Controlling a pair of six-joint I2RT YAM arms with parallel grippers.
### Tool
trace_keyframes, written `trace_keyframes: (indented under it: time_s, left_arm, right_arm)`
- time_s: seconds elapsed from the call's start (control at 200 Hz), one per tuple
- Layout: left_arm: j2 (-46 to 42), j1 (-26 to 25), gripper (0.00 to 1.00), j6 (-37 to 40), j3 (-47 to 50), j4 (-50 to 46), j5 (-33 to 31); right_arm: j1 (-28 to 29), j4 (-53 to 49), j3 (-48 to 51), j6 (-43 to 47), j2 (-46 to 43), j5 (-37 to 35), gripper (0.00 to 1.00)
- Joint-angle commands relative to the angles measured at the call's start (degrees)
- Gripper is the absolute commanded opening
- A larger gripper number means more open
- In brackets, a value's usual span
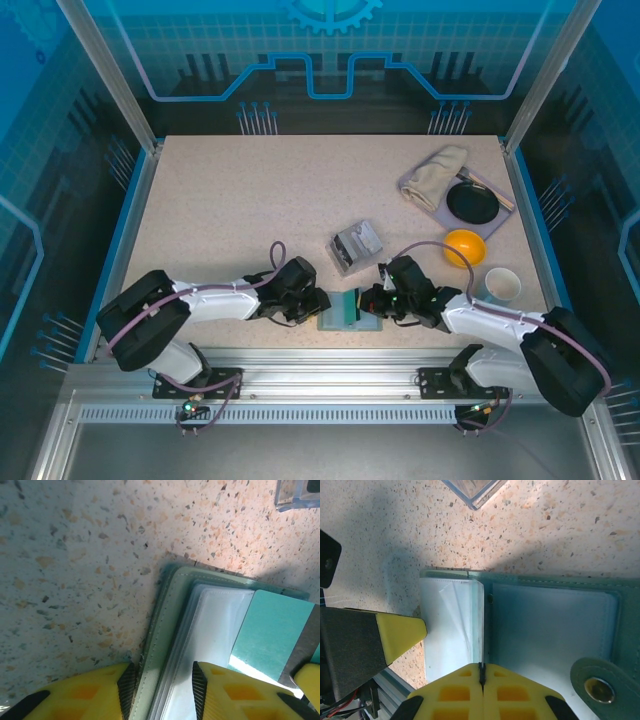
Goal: Put the credit cards into the card holder
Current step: Insert the credit card into the card slot.
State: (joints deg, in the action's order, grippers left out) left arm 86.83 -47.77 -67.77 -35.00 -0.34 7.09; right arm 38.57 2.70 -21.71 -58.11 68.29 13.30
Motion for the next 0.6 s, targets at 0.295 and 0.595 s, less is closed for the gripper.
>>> trace_keyframes:
  time_s: [0.295, 0.595]
  left_arm:
    - [3.3, -0.6, 0.32, -0.3, -0.9, -0.1, 1.3]
    - [3.1, -0.6, 0.30, -0.9, -0.9, -0.5, 0.6]
  right_arm:
    - [-0.1, 6.6, 1.9, -2.0, 2.6, 3.0, 0.02]
    - [1.3, 7.1, 2.3, -3.0, 3.4, 2.2, 0.02]
